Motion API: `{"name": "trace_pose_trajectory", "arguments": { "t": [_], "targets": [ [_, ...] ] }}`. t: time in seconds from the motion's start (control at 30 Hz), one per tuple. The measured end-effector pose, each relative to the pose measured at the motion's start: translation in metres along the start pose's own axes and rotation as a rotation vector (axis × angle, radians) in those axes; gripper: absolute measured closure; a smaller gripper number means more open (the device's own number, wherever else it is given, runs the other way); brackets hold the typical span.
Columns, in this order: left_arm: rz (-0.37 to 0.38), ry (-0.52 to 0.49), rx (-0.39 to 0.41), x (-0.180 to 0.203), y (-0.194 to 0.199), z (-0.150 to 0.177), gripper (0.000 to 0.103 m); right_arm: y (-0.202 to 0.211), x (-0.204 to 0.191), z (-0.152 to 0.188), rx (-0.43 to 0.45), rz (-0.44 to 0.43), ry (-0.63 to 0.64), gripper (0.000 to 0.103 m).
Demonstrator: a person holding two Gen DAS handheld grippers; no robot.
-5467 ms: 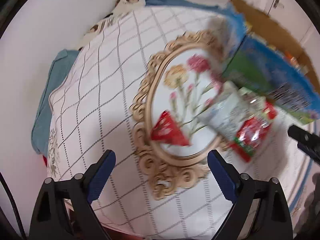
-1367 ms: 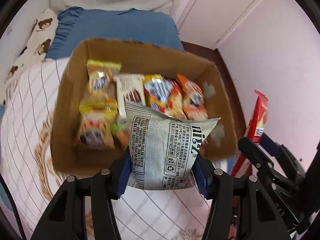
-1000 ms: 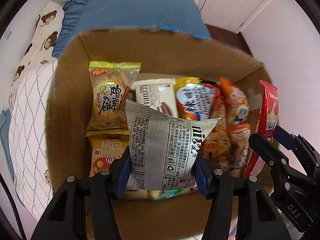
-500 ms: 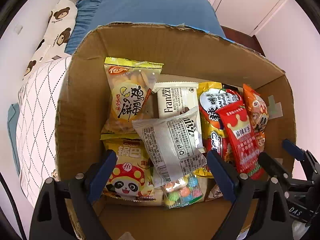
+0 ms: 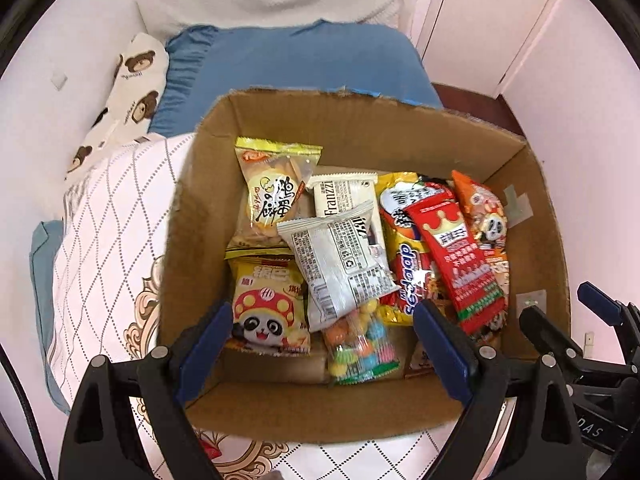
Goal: Organize snacks
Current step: 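Lift both tools out of the box toward the remaining snacks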
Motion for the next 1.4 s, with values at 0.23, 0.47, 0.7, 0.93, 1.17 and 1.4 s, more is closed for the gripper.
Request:
{"name": "trace_pose_trajectory", "arguments": {
  "t": [0.23,0.47,0.7,0.93,1.17,1.4],
  "targets": [
    [-0.017,-0.014,0.118,0.003,0.045,0.022,0.011,0.041,-0.005,0.019,0.077,0.014,0.011,0.003],
    [-0.004,-0.033,0.205,0.009,0.087,0.052,0.011,0.087,-0.003,0.042,0.158,0.009,0.007,0.003],
    [-0.006,-0.053,0.284,0.017,0.123,0.083,0.011,0.127,0.0,0.068,0.225,-0.008,-0.012,0.003],
    [-0.03,-0.067,0.365,0.022,0.151,0.106,0.011,0.161,0.003,0.091,0.304,0.003,-0.015,0.003],
    [-0.005,-0.029,0.391,0.016,0.162,0.115,0.011,0.179,0.006,0.1,0.319,-0.03,-0.042,0.003],
    [-0.076,0.078,0.255,-0.042,0.112,0.157,0.011,0.106,-0.018,0.139,0.125,-0.067,-0.014,0.003]
  ]
}}
Point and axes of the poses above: each gripper's, at about its wrist camera, not at the fingertips, and y roughly against the way its jaws point, x to its right, z to its underside, the point moved 3 cm from there along -y, roughly the way its jaws point, and after that the axes turned 5 degrees about z, right-handed, at the moved point
